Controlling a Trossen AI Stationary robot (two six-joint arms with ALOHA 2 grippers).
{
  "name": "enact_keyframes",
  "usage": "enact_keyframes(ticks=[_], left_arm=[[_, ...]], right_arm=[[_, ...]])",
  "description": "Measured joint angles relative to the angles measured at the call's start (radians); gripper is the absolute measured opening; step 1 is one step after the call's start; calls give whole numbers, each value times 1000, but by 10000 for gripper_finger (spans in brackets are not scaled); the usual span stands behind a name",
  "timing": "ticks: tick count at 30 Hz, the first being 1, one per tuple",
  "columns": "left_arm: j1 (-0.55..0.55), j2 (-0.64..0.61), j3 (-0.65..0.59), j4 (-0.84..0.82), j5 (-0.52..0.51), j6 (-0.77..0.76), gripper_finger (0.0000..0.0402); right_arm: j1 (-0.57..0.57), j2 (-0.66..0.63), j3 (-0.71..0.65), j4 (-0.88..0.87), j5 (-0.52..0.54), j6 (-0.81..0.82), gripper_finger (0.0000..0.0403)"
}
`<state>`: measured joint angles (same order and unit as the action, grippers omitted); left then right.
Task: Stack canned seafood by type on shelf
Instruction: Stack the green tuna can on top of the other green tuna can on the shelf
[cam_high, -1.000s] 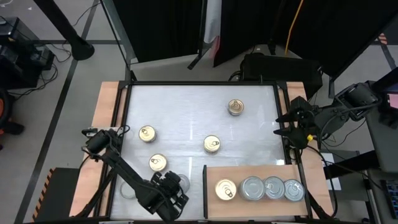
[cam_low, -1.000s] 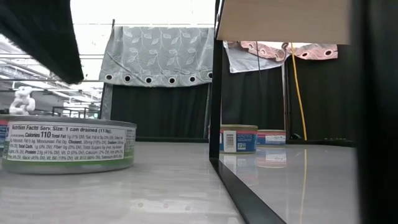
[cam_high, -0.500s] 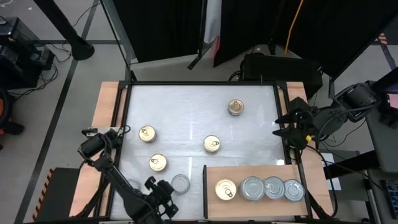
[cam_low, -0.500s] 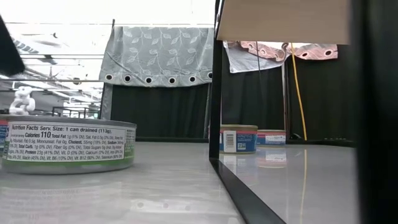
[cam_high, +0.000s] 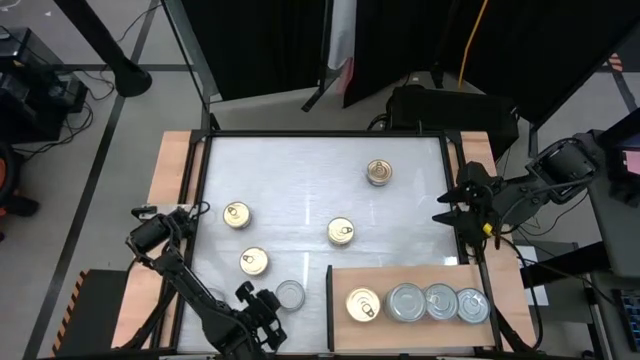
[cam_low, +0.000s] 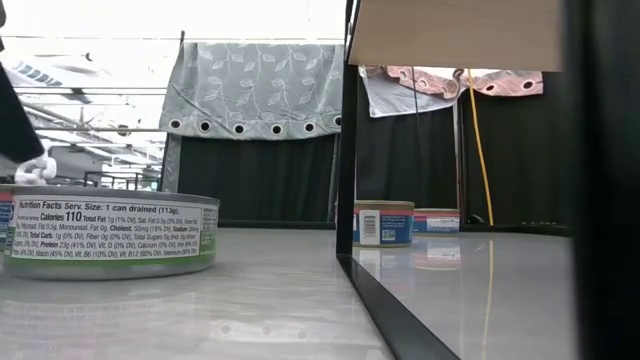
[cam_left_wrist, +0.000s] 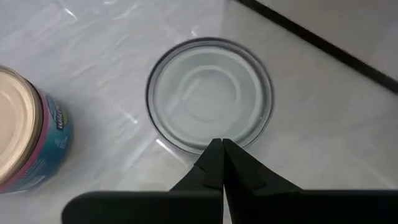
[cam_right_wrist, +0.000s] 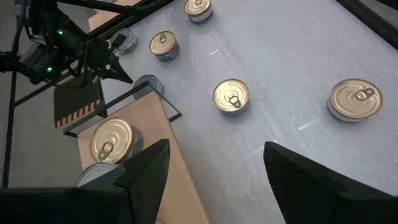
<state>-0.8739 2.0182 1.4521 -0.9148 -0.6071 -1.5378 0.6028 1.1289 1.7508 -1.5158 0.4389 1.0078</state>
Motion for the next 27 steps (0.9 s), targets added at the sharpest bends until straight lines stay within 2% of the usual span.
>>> enact_keyframes(ticks=[27], left_arm=[[37,17,1,23,78,9,0]], right_arm=[[0,4,0,0,-1,2,251]])
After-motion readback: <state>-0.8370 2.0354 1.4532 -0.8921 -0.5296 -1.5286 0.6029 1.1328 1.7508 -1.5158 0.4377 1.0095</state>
